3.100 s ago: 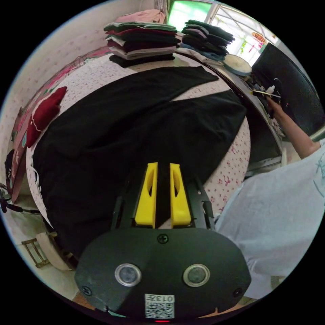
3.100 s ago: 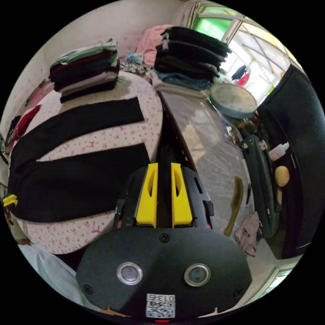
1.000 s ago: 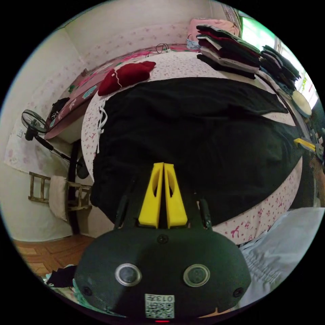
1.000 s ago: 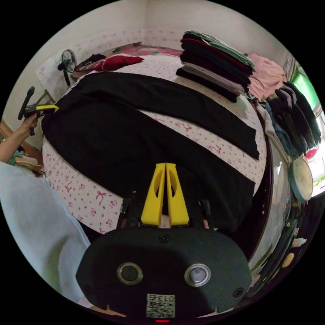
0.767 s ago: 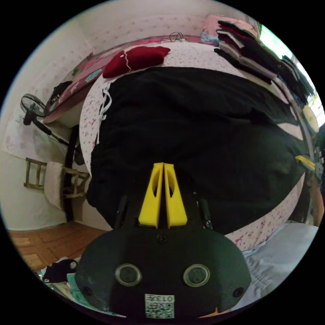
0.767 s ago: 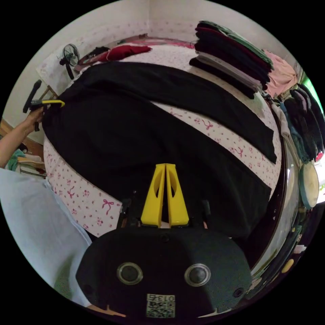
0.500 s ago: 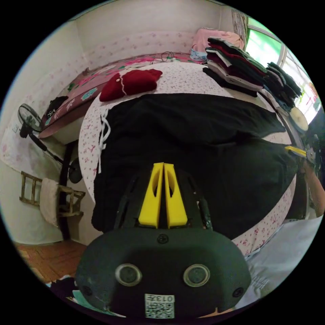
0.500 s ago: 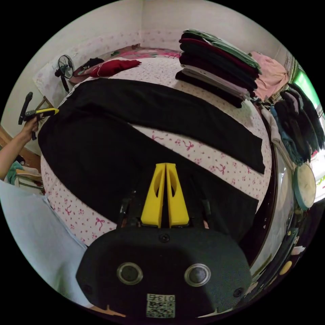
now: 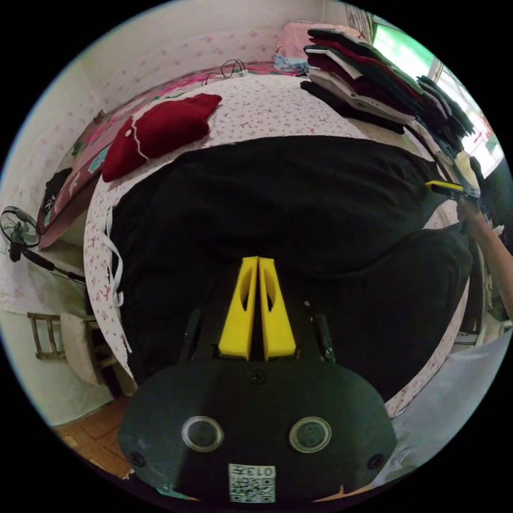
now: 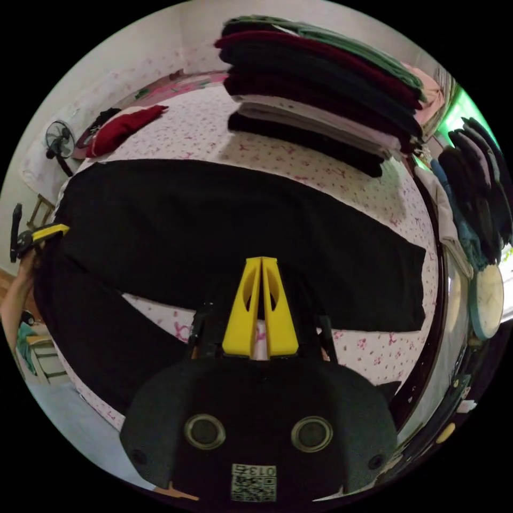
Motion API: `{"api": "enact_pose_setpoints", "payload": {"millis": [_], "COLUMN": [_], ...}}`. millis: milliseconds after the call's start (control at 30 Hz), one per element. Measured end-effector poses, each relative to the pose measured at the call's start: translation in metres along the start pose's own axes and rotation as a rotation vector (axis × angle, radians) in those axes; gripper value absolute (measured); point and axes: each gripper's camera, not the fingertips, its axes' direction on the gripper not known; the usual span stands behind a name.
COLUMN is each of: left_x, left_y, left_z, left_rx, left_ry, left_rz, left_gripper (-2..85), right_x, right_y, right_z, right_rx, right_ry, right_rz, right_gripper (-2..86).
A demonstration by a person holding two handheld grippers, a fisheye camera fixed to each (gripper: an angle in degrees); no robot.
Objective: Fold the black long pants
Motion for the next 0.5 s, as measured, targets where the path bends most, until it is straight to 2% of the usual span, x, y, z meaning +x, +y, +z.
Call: {"api": "enact_pose_setpoints", "payload": {"millis": [133, 367, 500], "left_x": [-0.017, -0.023, -0.037], "left_y": [-0.013, -0.078, -0.093], "left_z": [-0.017, 0.020, 0.024], "left_rx": [0.091, -0.055, -0.065], "left_ry": [-0.034, -0.053, -0.031], "left_rz": [0.014, 0.057, 0.034], "left_gripper": [-0.3, -0.3, -0.1], "right_x": [0.035, 0.050, 0.061], "right_y": [-0.022, -0.069, -0.084], "right_z": [-0.014, 0.011, 0.014], "right_rx": [0.075, -0.072, -0.071], "right_ry": [0.042, 0.064, 0.074], "right_rz": [-0.036, -0.119, -0.126], "right_gripper": [0.2, 0.1, 0.2]}}
